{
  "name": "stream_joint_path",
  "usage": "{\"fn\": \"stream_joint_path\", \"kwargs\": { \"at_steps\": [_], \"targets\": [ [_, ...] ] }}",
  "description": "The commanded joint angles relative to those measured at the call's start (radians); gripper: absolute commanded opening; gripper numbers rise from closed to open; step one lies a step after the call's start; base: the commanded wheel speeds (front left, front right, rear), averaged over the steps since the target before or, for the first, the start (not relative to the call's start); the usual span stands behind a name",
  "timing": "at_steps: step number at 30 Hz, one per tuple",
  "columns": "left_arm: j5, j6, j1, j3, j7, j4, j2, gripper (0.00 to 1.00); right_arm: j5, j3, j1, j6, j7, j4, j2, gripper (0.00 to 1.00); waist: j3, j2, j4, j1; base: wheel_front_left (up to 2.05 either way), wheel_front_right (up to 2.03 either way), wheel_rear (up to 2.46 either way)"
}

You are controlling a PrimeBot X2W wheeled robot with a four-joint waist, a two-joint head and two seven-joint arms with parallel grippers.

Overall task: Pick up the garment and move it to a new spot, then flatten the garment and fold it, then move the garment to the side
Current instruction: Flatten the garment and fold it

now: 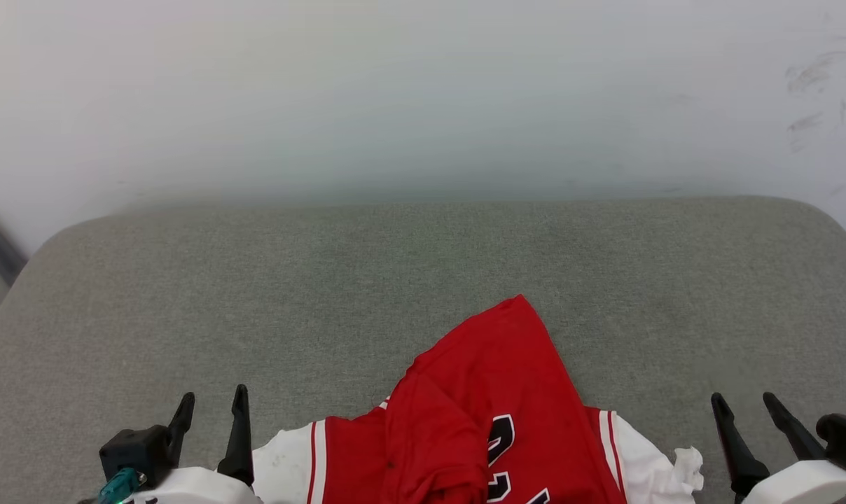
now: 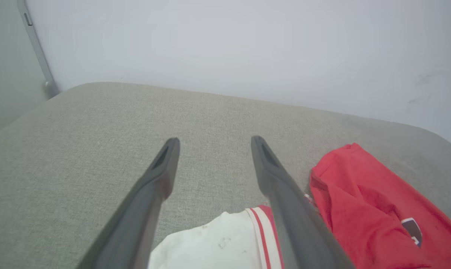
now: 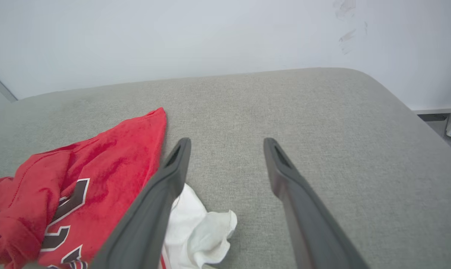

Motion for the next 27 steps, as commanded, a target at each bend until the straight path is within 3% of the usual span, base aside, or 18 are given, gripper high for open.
{"fn": "stream_joint_path", "kwargs": {
  "at_steps": [1, 14, 20, 27],
  "targets": [
    [0.023, 0.012, -0.013, -0.009, -0.004, -0.018, 0.01, 1.0, -0.008, -0.007, 0.016, -0.001, 0.004, -0.027, 0.012, 1.0, -0.006, 0.0, -0.001, 0.0, 0.0, 0.0, 0.0],
    [0.102, 0.073, 0.013, -0.048, 0.001, -0.114, 0.024, 1.0, -0.035, -0.009, 0.019, -0.001, 0.067, -0.109, 0.056, 1.0, -0.01, 0.0, -0.004, 0.0, 0.0, 0.0, 0.0],
    [0.103, 0.071, -0.008, -0.053, -0.009, -0.116, 0.019, 1.0, 0.04, -0.032, -0.038, -0.001, 0.157, -0.026, 0.056, 1.0, 0.009, 0.0, 0.03, 0.0, 0.0, 0.0, 0.0],
    [0.111, 0.048, -0.059, -0.07, -0.019, -0.116, 0.014, 1.0, 0.133, 0.002, -0.247, -0.001, 0.394, 0.192, -0.009, 1.0, 0.068, 0.0, 0.075, 0.0, 0.0, 0.0, 0.0]
  ]
}}
